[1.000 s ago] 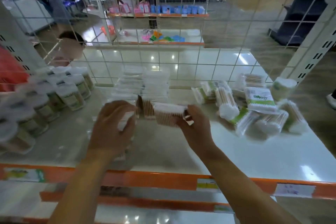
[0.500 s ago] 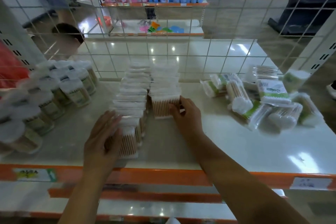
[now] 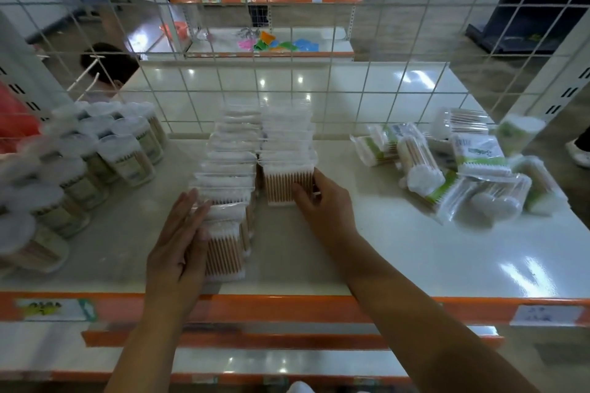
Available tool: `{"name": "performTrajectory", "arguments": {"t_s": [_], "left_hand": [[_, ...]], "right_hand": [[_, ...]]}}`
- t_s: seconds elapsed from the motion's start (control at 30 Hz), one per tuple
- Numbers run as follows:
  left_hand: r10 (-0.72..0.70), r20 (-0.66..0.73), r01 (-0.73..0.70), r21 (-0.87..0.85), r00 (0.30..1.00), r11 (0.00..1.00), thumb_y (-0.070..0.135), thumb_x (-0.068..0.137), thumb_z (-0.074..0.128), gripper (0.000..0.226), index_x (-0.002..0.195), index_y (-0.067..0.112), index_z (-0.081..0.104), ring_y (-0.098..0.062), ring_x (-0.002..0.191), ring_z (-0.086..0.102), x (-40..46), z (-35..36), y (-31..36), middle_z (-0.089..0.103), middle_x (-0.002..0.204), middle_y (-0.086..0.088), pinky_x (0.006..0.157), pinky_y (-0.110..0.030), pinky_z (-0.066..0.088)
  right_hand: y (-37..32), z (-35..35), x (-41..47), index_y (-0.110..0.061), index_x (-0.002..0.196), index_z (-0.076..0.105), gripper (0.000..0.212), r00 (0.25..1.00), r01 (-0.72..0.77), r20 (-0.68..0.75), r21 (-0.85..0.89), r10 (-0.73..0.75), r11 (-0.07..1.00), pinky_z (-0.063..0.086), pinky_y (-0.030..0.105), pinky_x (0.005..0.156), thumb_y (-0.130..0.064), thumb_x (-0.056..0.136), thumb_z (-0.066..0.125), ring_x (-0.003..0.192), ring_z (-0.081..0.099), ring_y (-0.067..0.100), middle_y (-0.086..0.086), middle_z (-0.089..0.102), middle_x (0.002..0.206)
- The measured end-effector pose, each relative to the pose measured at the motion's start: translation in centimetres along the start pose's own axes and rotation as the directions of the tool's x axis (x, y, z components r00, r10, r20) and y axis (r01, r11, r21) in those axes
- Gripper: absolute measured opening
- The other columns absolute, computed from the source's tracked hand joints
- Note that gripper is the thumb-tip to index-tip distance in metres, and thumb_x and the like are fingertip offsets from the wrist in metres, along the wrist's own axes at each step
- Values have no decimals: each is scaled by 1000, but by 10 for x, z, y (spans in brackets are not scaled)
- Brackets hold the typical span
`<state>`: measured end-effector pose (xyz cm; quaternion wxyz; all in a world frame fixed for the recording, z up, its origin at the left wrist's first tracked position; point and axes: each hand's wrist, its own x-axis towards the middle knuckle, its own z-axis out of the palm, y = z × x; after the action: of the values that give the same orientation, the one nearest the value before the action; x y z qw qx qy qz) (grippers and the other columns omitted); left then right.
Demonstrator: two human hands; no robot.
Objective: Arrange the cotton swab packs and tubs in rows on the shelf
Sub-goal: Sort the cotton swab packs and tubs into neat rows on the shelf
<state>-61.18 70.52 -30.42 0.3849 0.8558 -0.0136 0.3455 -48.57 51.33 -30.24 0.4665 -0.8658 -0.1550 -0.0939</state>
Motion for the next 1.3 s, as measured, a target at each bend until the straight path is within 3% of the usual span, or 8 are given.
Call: {"name": "performTrajectory", "arguments": {"t_s": [0.2, 0.33, 0.43, 0.6, 0.83, 0.97, 1.07, 1.3], "left_hand": [[1, -6, 0, 58, 1000, 998, 43, 96, 37, 41, 123, 17, 55, -22, 131, 40, 0, 1, 2, 36, 140, 30, 108, -19, 31], [16, 9, -18, 186, 1000, 982, 40, 98, 33, 39, 124, 17, 51, -26, 127, 41, 1, 1, 3, 45, 136, 6, 107, -29, 33], [104, 27, -107, 308, 994, 945, 36, 99, 31, 40, 121, 10, 52, -29, 126, 39, 7, -3, 12, 50, 129, -11, 105, -38, 33], [237, 11, -222, 391, 971, 893, 16, 90, 43, 32, 111, -1, 60, -30, 118, 44, 31, -1, 50, 59, 116, -20, 106, -24, 27], [312, 245, -370, 245, 918, 896, 19, 88, 40, 33, 116, 12, 57, -27, 117, 46, 30, 71, 93, 53, 121, -4, 101, -41, 37], [333, 274, -390, 187, 902, 902, 18, 89, 42, 34, 112, 5, 64, -27, 116, 48, 22, 109, 112, 61, 116, -11, 103, -36, 34], [366, 269, -414, 149, 891, 898, 16, 89, 42, 32, 109, 4, 64, -27, 112, 50, 20, 133, 123, 63, 111, -13, 97, -41, 40], [300, 257, -319, 39, 919, 947, 21, 88, 45, 34, 110, 1, 62, -21, 106, 50, 35, 184, 154, 63, 109, -13, 94, -24, 35]], "right_hand": [[0, -1, 0, -11, 98, 62, 23, 999, -25, 30, -19, 25, 1000, 50, 35, 69, -30, 88, 58, 74, 59, 18, 4, 64, 83], [-1, -1, 0, -9, 96, 61, 23, 999, -22, 36, -31, 23, 999, 45, 31, 66, -31, 88, 58, 74, 55, 18, 4, 61, 84], [-4, -5, -2, -11, 111, 59, 31, 999, -27, 36, -16, 28, 1000, 40, 25, 73, -31, 88, 59, 89, 55, 19, 5, 60, 97], [-4, -30, -7, -12, 137, 39, 54, 999, -45, -11, 0, 45, 999, 40, 24, 89, -29, 89, 57, 110, 50, 14, 6, 53, 122], [14, -85, -29, -8, 126, 51, 41, 984, 72, -164, 4, -70, 997, 39, 22, 80, -14, 86, 59, 93, 51, 9, 6, 60, 104], [34, -120, -35, -9, 121, 55, 37, 974, 51, -220, -6, -51, 999, 42, 21, 78, -14, 84, 56, 87, 54, 10, 2, 61, 99], [53, -140, -40, -7, 116, 58, 35, 962, 44, -272, 34, -33, 998, 41, 8, 75, -16, 82, 53, 83, 56, 9, 1, 62, 95], [89, -171, -40, -5, 109, 62, 31, 937, 39, -349, 13, -32, 999, 40, 7, 68, -11, 81, 50, 81, 56, 9, -2, 60, 91]]}}
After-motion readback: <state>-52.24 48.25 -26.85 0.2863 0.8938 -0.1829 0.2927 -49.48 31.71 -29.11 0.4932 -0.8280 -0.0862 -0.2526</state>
